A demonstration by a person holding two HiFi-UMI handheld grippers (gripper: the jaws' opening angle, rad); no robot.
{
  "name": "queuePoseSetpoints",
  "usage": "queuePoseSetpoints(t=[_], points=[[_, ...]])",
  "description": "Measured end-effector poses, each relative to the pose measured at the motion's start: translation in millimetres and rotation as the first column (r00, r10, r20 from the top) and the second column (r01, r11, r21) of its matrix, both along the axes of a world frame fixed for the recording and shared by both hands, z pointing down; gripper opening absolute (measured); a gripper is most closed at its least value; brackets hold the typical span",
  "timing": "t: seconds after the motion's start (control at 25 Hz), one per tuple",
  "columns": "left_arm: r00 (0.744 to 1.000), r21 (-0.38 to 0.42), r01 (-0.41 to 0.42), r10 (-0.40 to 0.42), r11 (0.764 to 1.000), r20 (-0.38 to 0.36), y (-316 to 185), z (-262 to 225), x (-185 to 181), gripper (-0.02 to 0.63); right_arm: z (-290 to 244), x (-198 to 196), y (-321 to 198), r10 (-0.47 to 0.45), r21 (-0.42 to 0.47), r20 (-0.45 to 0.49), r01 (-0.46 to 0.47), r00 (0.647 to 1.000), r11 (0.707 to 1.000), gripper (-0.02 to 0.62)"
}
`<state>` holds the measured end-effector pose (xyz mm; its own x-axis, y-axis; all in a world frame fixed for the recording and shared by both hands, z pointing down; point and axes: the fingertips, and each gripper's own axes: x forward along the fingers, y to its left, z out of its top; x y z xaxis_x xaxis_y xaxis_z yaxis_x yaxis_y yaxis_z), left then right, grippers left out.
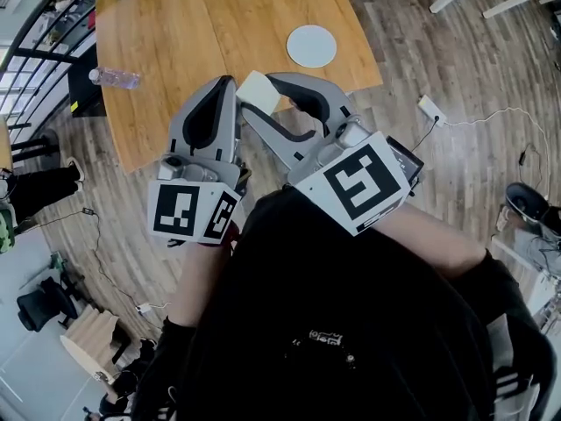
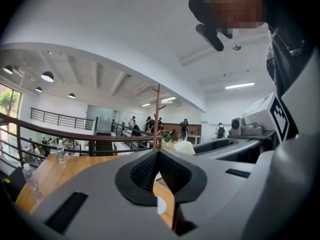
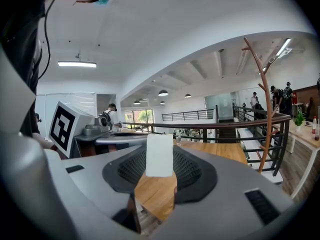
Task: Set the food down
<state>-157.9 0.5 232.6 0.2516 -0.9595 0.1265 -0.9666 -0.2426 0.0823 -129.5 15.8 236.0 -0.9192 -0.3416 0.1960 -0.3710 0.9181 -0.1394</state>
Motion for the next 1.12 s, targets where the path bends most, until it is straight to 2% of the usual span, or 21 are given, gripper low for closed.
queuePoseSetpoints(t=[0.28,0.6,0.88,1.12], points=[[0.999,-0.014,0.031,-0.031,0.999,0.022,-46.4,-1.3,8.3,0.003,-0.2,8.6,-47.2,-0.034,-0.012,0.019,0.034,0.999,0.999,0.167],[0.999,-0.038,0.031,-0.03,0.999,0.039,-85.8,3.0,21.7,0.003,2.7,20.6,-89.3,-0.032,-0.033,0.042,0.033,0.999,0.999,0.167],[0.998,-0.068,0.021,-0.017,0.997,0.052,-102.4,8.3,23.5,0.003,8.1,22.2,-106.0,-0.031,-0.055,0.049,0.033,0.998,0.998,0.167],[0.999,-0.055,-0.01,0.012,0.998,0.037,-113.6,10.5,11.8,0.003,10.2,10.3,-116.3,-0.006,-0.042,0.032,0.007,0.999,0.999,0.167]])
